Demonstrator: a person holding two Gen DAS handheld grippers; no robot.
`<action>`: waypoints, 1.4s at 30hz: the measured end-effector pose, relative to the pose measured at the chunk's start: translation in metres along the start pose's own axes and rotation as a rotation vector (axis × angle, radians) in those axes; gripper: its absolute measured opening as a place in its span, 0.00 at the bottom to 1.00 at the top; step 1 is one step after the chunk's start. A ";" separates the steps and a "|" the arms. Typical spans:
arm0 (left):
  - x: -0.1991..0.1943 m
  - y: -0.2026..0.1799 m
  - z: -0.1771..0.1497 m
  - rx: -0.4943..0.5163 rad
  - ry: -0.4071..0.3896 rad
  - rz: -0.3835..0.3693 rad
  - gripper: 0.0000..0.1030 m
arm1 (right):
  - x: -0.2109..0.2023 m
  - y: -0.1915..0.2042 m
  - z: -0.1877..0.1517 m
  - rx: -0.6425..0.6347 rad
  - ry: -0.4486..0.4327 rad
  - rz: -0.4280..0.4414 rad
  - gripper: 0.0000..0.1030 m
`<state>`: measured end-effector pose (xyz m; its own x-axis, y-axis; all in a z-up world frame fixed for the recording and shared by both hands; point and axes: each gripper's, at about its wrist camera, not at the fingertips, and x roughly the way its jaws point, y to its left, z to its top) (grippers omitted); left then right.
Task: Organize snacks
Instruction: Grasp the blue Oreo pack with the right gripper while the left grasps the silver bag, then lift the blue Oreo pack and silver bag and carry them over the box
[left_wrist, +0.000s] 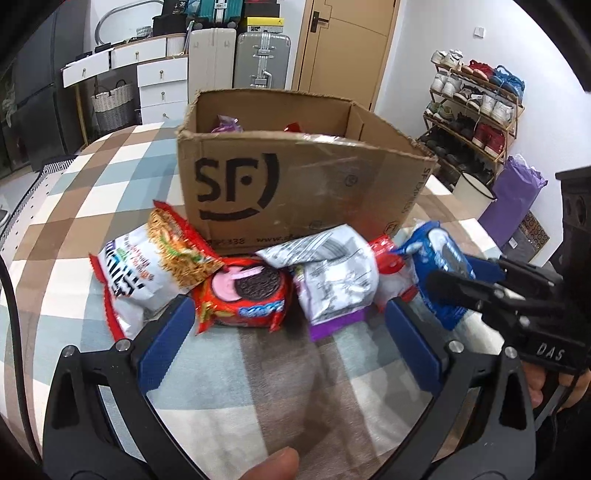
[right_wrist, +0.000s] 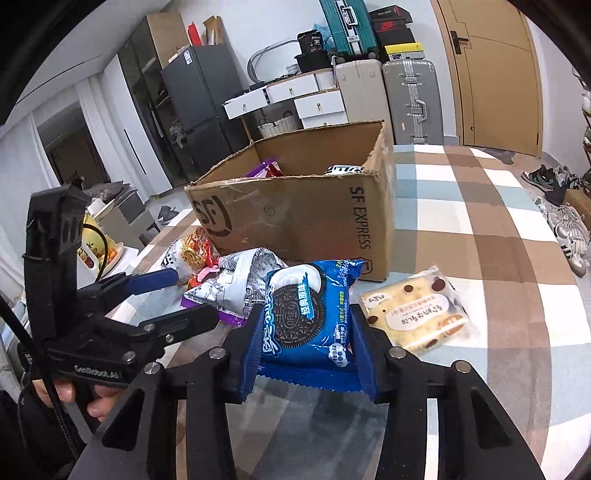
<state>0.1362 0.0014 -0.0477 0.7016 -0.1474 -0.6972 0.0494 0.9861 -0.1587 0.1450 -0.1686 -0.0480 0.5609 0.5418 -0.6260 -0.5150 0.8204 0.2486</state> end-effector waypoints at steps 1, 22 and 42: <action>0.001 -0.002 0.001 -0.011 0.001 -0.006 0.99 | -0.002 -0.002 0.000 -0.002 -0.001 -0.004 0.43; 0.029 -0.031 0.022 0.025 0.055 -0.028 0.52 | -0.019 -0.025 -0.001 0.066 -0.028 -0.009 0.43; -0.010 -0.031 0.017 0.028 -0.029 -0.077 0.39 | -0.027 -0.019 0.001 0.054 -0.055 -0.007 0.43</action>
<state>0.1396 -0.0260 -0.0244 0.7153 -0.2211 -0.6629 0.1238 0.9737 -0.1911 0.1402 -0.1981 -0.0352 0.6002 0.5441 -0.5863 -0.4763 0.8320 0.2845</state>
